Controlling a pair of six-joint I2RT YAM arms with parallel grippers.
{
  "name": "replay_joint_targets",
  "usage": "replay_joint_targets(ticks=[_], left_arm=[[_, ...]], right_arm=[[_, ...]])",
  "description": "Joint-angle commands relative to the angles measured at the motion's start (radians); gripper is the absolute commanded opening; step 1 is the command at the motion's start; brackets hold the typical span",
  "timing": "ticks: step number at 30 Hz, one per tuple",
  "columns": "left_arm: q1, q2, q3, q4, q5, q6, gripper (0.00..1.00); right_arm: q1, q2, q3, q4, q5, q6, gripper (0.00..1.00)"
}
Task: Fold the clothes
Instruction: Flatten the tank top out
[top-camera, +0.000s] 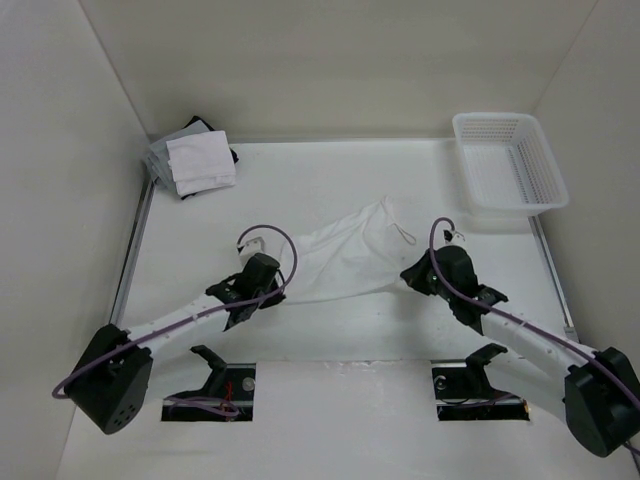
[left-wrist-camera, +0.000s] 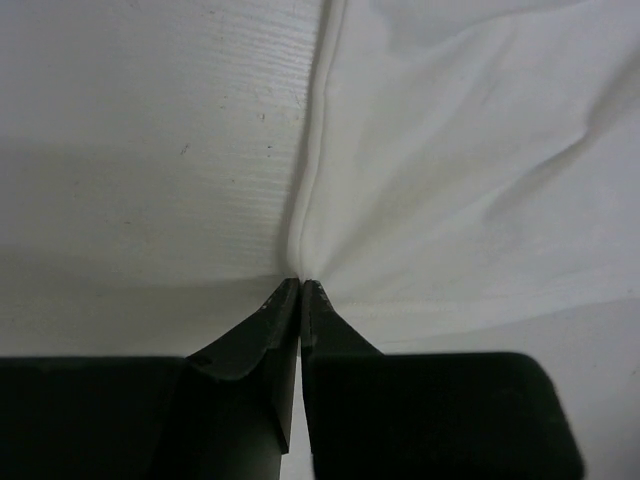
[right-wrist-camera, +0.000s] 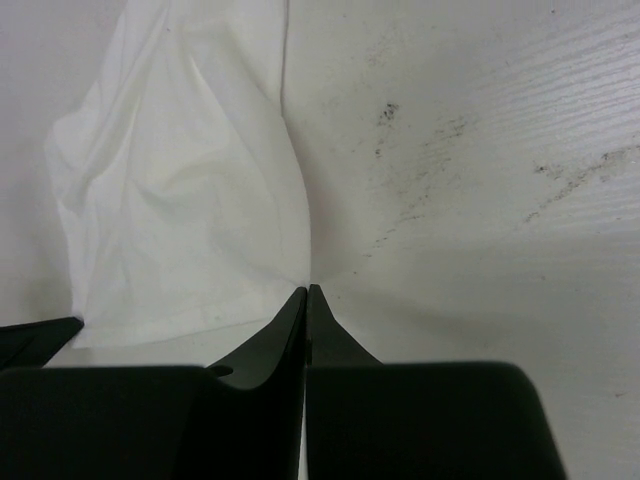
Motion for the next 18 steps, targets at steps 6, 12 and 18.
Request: replay_joint_targets(ticks=[6, 12, 18], left_arm=[[0.005, -0.319, 0.361, -0.129, -0.109, 0.16, 0.0], [-0.048, -0.436, 0.603, -0.024, -0.244, 0.289, 0.01], [-0.133, -0.431, 0.73, 0.05, -0.344, 0.366, 0.01]], right_arm=[[0.104, -0.285, 0.258, -0.195, 0.123, -0.127, 0.0], [0.251, -0.382, 0.609, -0.361, 0.361, -0.242, 0.0], [0.45, -0.338, 0.849, -0.384, 0.568, -0.365, 0.0]])
